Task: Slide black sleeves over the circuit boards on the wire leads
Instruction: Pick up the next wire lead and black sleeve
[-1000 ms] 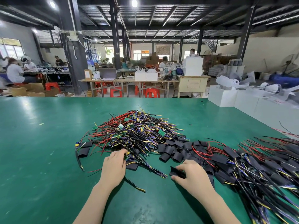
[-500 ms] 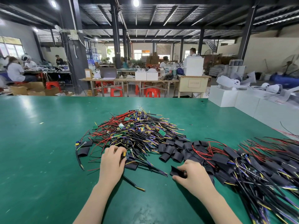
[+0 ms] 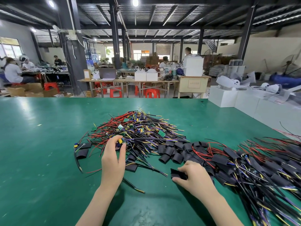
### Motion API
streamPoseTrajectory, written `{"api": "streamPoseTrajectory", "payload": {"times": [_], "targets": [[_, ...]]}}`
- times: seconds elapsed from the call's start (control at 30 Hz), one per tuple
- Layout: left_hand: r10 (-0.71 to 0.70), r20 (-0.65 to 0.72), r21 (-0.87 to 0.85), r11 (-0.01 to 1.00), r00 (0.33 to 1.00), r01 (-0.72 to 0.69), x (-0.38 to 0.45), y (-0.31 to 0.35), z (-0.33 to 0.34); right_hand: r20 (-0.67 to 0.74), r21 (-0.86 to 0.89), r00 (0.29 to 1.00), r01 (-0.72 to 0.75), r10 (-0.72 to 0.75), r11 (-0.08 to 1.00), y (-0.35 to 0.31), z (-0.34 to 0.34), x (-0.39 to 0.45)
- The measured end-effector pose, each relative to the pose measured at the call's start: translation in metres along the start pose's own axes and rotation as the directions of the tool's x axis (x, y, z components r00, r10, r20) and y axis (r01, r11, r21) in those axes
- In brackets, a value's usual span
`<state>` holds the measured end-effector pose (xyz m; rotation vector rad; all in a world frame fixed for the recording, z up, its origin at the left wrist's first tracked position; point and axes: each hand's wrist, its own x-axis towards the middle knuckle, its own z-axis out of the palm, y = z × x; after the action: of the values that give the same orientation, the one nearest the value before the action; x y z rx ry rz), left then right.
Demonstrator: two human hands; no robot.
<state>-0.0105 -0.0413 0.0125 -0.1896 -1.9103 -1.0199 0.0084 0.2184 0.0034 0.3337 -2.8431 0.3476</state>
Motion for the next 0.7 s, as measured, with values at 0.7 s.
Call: {"api": "streamPoseTrajectory", "payload": {"times": [0.7], "targets": [[0.044, 0.268, 0.004, 0.999, 0.962, -0.047, -0.0068, 0.0024, -0.0027, -0.084, 0.065, 0.995, -0.038, 0.043, 0.997, 0.0036, -0.0030, -0.0026]]}}
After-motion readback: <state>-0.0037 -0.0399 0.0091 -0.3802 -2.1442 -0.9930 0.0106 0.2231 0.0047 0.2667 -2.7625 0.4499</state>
